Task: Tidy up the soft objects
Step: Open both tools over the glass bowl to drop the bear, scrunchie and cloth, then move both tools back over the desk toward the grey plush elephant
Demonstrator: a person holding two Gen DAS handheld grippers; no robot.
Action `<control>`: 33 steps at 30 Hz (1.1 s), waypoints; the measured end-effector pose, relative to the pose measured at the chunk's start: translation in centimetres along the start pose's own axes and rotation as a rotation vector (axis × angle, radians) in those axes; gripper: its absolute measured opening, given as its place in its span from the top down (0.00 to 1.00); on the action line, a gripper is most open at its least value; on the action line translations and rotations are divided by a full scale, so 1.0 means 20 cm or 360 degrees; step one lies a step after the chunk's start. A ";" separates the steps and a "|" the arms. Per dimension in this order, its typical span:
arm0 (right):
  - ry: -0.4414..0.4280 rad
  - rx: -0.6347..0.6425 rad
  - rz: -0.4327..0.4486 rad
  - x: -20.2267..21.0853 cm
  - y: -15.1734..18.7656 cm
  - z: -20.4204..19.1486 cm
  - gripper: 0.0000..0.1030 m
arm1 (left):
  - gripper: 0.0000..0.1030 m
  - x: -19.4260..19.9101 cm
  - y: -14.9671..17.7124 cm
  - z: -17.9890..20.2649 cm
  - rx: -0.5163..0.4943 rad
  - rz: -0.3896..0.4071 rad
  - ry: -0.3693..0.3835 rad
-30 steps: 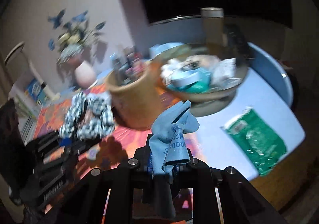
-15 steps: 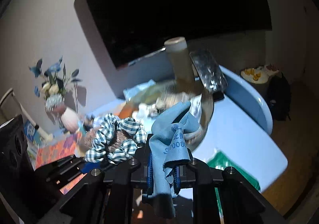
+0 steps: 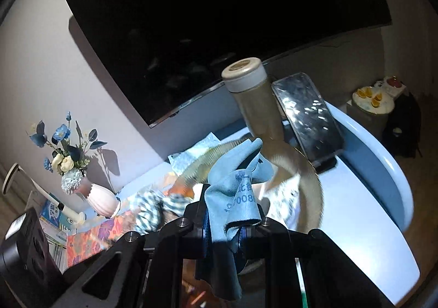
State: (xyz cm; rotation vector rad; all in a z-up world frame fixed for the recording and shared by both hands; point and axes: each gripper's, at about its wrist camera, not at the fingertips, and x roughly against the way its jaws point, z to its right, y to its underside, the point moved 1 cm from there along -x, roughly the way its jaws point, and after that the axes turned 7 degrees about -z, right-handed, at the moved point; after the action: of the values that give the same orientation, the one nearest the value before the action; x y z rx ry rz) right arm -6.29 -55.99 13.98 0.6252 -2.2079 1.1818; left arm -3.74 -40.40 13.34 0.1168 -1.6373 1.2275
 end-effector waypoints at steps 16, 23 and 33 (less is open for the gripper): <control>-0.0014 -0.0118 -0.0033 0.06 0.12 0.08 0.48 | 0.33 0.20 0.06 -0.03 -0.0028 0.0161 0.0028; 0.0024 -0.0103 0.0031 0.24 0.24 0.01 0.45 | 0.32 0.49 0.17 -0.10 -0.0046 0.0262 0.0064; 0.0200 -0.0119 -0.0310 0.14 0.57 -0.12 0.45 | 0.24 0.88 0.44 -0.62 0.0219 0.0371 -0.0126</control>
State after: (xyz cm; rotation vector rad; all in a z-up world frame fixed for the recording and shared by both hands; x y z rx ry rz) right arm -14.95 -48.54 10.10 0.6977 -2.0258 1.0067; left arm -8.90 -18.66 20.22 0.0618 -1.6688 1.5306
